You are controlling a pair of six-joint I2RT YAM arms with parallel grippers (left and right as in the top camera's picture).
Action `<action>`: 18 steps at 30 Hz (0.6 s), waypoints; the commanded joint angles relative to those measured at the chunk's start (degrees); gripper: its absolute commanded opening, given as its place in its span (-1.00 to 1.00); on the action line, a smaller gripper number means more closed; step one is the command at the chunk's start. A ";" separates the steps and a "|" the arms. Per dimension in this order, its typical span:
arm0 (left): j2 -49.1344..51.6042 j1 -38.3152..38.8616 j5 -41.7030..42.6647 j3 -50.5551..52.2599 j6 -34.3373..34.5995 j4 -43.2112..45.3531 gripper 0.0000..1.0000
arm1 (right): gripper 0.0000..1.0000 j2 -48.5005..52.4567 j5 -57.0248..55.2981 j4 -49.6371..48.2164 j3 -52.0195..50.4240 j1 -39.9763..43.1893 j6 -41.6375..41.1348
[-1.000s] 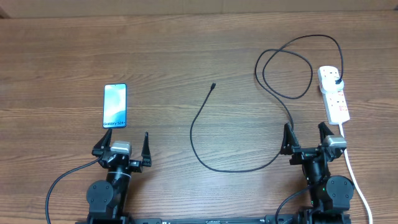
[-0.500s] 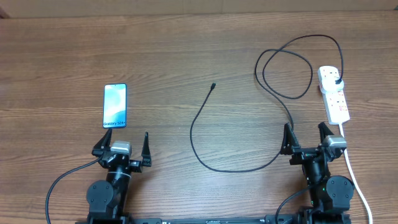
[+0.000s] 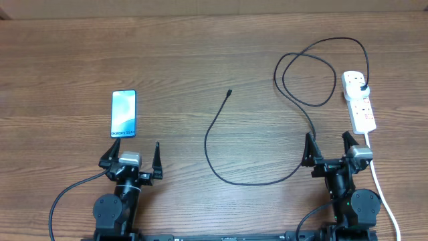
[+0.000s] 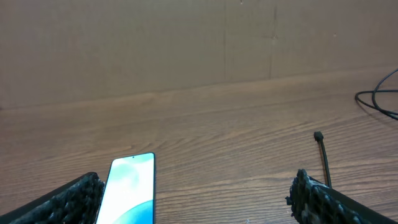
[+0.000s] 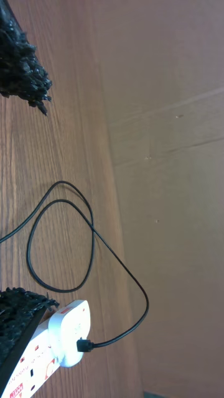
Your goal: Plug charger to phone and switch on socket
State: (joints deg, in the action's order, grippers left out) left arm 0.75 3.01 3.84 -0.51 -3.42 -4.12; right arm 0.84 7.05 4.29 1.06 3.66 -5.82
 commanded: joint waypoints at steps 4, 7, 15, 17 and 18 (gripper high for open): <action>-0.22 0.15 -0.85 0.24 -0.68 -0.15 0.99 | 0.99 -0.57 -0.39 -0.13 -0.57 -0.28 -0.15; -0.22 0.15 -0.85 0.24 -0.63 -0.15 0.99 | 1.00 -0.57 -0.39 -0.15 -0.57 -0.28 -0.13; -0.11 0.11 -1.53 0.24 5.07 -0.11 0.99 | 1.00 -0.57 -0.39 -0.13 -0.57 -0.28 -0.15; -0.11 0.11 -1.62 0.24 5.97 0.07 0.99 | 1.00 -0.57 -0.39 -0.13 -0.57 -0.28 -0.15; -0.11 0.11 -2.10 0.24 6.80 0.11 0.99 | 1.00 -0.57 -0.39 -0.15 -0.57 -0.28 -0.15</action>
State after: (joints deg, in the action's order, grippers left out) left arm 0.75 3.01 3.18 -0.51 0.30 -4.12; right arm 0.84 7.05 4.29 1.06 3.64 -5.78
